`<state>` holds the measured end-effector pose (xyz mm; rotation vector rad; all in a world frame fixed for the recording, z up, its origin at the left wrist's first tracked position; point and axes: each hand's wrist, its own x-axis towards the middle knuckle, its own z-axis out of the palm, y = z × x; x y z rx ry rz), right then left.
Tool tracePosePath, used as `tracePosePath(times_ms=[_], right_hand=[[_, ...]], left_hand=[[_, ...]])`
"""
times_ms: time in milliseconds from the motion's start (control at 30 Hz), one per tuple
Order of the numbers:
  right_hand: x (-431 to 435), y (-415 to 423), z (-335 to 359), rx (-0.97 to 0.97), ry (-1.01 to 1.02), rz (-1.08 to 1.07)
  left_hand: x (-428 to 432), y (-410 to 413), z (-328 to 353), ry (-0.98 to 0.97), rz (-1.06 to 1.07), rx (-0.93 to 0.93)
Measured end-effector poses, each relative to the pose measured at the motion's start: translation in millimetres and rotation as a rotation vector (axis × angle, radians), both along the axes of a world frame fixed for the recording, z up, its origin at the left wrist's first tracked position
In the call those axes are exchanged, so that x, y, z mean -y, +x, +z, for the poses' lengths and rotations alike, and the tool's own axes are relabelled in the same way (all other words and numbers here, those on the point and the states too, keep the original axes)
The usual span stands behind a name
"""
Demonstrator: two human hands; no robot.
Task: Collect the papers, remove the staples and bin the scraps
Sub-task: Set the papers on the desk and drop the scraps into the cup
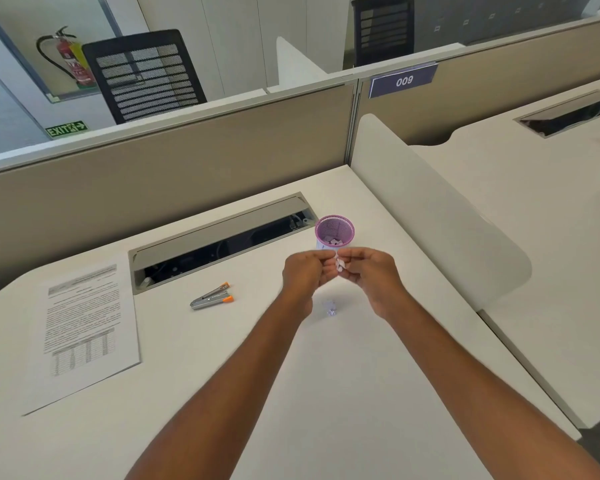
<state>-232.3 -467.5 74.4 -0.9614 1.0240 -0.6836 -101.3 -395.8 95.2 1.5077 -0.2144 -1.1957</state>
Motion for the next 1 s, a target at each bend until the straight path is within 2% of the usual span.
tracePosePath(times_ms=[233,400,700,867,1000], right_hand=[[35.6,24.3,37.2,-0.028,-0.043,-0.051],[51.3,36.6,36.4,-0.020,0.087,-0.118],[51.0,36.7,33.1,-0.180,-0.090,-0.072],[32.4,24.6,44.3,-0.089,-0.165,-0.046],[11.7,6.5,26.8,-0.081,-0.172,0.074]], left_hand=[[34.7,17.7,40.8,-0.053,-0.011,0.062],[43.0,25.1,46.7,-0.032,-0.094,0.096],[38.6,24.5,58.2,-0.022,-0.139,0.096],[30.1,29.3,48.4,-0.089,-0.118,0.173],[-1.9,29.6,22.3,-0.113,-0.130,0.213]])
